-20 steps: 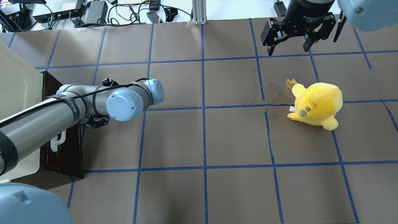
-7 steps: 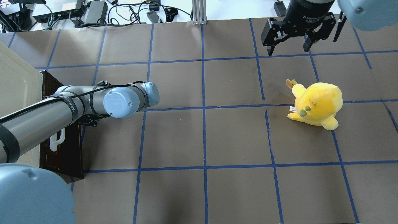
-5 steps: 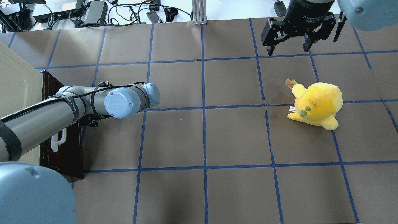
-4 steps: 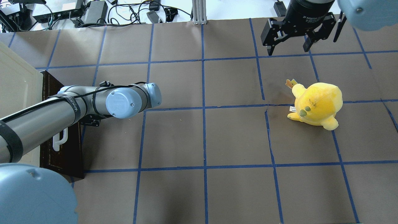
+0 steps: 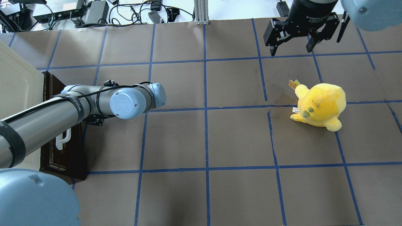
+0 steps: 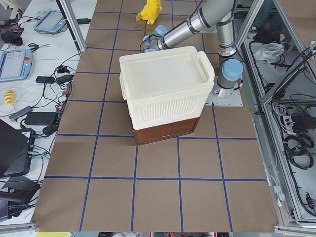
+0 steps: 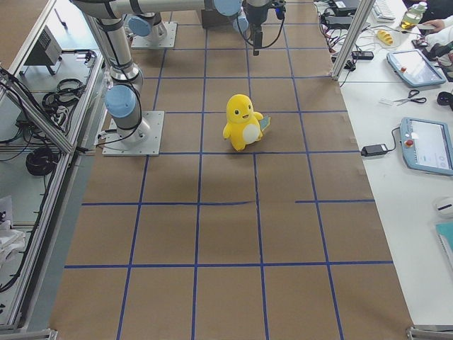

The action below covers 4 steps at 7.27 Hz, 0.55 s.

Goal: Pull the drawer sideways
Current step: 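Pull the handle with the left gripper, sliding the drawer outward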

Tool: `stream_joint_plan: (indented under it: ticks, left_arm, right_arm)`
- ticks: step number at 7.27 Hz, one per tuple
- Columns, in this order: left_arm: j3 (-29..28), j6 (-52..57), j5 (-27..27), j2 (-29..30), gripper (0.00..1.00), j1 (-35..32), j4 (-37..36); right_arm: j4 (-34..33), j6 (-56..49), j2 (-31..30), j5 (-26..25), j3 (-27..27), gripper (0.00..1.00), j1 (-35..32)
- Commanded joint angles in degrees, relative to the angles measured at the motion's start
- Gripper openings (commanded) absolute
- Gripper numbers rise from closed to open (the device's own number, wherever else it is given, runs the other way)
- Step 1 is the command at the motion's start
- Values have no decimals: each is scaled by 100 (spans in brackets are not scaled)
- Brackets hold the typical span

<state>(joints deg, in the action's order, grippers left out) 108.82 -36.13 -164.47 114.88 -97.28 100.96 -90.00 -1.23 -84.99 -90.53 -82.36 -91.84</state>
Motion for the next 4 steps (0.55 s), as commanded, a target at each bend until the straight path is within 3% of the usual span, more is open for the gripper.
stream_joint_plan:
  ticks: [1,4]
  left_arm:
    - [-27,10,37,-1,2,-71,-6]
    - [-54,18,55,-1,2,-159,3]
  right_arm:
    - [0,0,0,0,0,100,0]
    - [0,0,0,0,0,100,0]
